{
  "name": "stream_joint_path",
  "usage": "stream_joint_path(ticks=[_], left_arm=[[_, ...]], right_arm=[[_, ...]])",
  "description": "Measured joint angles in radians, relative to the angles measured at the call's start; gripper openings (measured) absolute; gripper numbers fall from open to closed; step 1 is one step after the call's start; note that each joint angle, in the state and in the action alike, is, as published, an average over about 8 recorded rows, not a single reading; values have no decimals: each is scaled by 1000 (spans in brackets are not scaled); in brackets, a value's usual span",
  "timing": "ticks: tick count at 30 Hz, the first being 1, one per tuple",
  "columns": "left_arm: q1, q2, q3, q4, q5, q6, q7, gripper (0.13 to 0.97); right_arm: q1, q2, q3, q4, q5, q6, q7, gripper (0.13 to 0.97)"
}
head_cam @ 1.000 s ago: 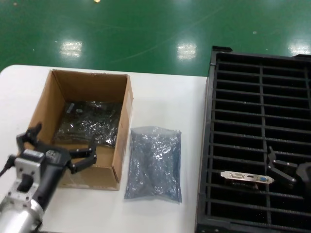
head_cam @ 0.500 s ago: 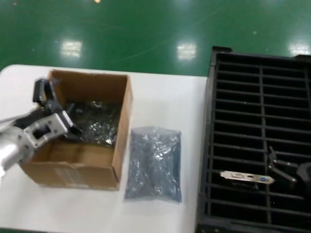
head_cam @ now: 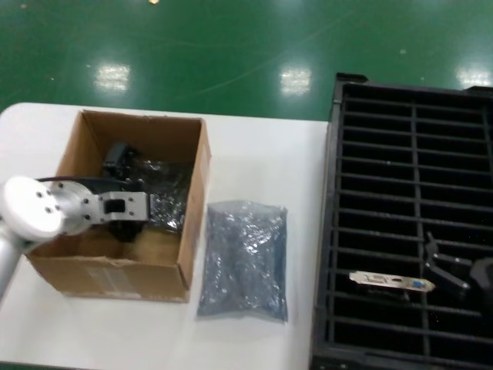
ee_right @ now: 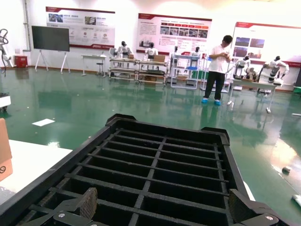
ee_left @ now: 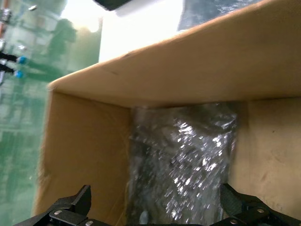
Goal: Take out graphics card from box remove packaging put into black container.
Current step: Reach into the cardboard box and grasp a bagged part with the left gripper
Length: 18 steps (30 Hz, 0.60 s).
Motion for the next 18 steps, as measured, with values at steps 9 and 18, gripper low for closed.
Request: stream_joint_path(ticks=[9, 18], left_arm=[[-99, 99, 26, 255, -57, -4, 241, 964], [-115, 122, 0, 329, -128, -47, 399, 912]], right_arm=[[0, 0, 0, 0, 0, 0, 0, 966], [0, 0, 0, 0, 0, 0, 0, 966]])
